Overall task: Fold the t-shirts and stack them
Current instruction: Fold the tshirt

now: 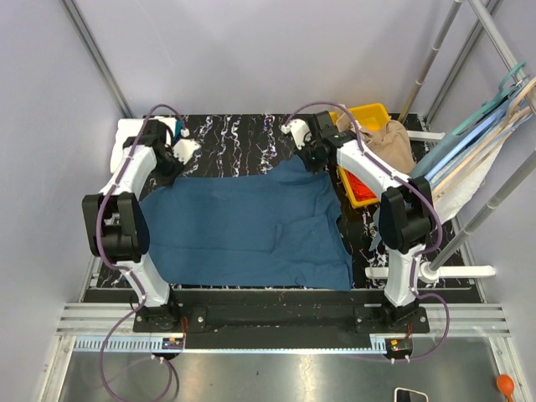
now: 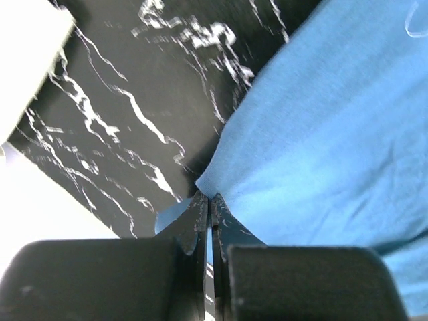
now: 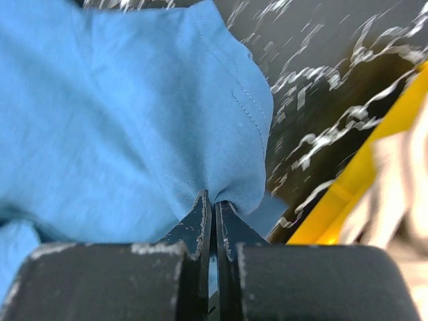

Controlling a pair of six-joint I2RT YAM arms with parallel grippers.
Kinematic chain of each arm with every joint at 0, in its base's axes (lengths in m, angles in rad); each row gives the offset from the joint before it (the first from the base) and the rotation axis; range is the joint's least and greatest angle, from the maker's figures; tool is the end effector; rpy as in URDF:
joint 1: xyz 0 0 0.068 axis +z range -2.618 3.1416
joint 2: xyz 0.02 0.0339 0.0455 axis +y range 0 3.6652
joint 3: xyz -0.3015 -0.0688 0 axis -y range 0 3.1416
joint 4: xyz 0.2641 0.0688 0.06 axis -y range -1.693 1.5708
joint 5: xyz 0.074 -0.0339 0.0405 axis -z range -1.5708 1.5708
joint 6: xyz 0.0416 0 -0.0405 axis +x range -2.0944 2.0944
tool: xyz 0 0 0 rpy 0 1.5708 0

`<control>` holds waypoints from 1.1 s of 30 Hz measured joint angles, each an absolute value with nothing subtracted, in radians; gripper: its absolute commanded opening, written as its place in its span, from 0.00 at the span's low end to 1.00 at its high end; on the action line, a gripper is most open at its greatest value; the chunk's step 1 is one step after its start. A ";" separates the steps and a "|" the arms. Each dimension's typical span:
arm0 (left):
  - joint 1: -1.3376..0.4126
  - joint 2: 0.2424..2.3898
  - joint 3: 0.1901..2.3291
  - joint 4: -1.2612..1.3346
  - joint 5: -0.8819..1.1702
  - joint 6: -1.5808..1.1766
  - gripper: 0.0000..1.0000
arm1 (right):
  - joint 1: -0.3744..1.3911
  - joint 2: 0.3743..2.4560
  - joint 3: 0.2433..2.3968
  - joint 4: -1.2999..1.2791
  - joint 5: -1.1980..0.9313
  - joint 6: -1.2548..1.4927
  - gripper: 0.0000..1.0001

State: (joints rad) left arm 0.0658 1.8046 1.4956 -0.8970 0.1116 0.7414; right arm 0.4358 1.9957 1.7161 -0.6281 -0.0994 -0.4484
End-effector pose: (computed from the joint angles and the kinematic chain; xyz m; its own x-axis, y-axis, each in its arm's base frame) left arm 0.4003 0.0217 0.2759 -0.7049 0.6261 -0.3334 0.6106 0.7748 0.1642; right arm 0.4386 0.2088 0.2820 -0.4377 -0.6797 -0.5886 -0.7382 0.6454 -0.1964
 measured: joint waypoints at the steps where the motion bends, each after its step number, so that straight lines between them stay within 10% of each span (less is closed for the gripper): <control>1: 0.060 1.785 1.474 -0.895 0.100 0.740 0.00 | 0.440 1.979 1.689 -0.631 -0.099 -0.448 0.00; 33: -0.088 1.586 1.223 -0.920 -0.137 0.707 0.14 | 0.577 1.444 1.164 -0.708 -0.147 -0.440 0.00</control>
State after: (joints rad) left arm -0.0879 1.5860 1.2228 -0.9195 -0.1368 0.7067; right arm 0.5770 1.4441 1.1637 -0.7082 -0.1467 -0.4400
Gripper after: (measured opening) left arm 0.112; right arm 0.017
